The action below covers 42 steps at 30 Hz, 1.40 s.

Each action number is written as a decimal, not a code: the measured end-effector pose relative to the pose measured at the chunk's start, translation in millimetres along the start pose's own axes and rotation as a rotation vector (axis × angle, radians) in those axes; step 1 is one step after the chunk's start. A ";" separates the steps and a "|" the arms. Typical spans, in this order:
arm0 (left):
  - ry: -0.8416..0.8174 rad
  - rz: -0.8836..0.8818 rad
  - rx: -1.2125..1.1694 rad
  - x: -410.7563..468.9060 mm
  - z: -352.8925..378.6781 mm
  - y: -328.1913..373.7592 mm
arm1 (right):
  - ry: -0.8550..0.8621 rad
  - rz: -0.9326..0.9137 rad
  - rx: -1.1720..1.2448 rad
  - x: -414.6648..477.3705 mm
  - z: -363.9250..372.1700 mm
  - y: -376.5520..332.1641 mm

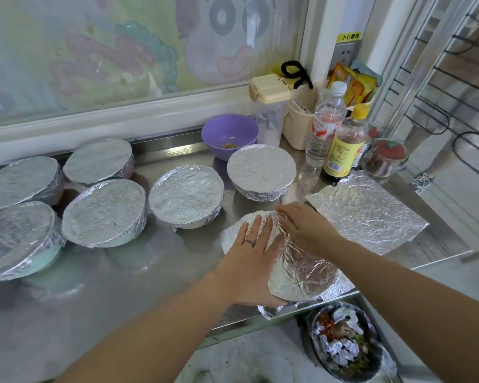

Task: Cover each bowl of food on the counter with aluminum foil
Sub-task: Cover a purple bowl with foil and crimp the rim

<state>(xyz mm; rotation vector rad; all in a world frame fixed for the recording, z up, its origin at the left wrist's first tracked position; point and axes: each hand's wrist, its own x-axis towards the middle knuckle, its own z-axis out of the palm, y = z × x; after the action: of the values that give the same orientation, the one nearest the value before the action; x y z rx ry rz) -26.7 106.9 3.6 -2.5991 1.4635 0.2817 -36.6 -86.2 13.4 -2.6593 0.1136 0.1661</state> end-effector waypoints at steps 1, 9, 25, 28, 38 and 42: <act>-0.008 0.000 0.001 0.0 -0.2 -0.2 | 0.021 0.028 0.058 5.5 -2.7 0.1; -0.026 -0.001 -0.004 -1.5 -3.3 0.4 | -0.022 0.070 0.233 29.7 -11.7 11.8; -0.041 -0.008 -0.018 -1.6 -3.1 1.8 | -0.193 -0.089 0.074 59.1 -10.5 -4.0; -0.041 -0.010 -0.010 -1.0 -2.8 3.2 | -0.195 -0.063 0.097 58.5 -8.6 -1.7; -0.059 -0.013 -0.003 -0.1 -2.1 4.8 | -0.182 -0.113 0.130 56.9 -5.7 -0.5; -0.066 -0.029 -0.009 0.0 -3.6 6.2 | -0.146 -0.096 0.150 52.1 -3.4 0.1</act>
<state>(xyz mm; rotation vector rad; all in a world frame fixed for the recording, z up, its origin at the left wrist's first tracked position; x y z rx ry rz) -31.7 102.9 6.9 -2.5889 1.4054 0.3677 15.2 -90.5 9.2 -2.4875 -0.0470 0.3071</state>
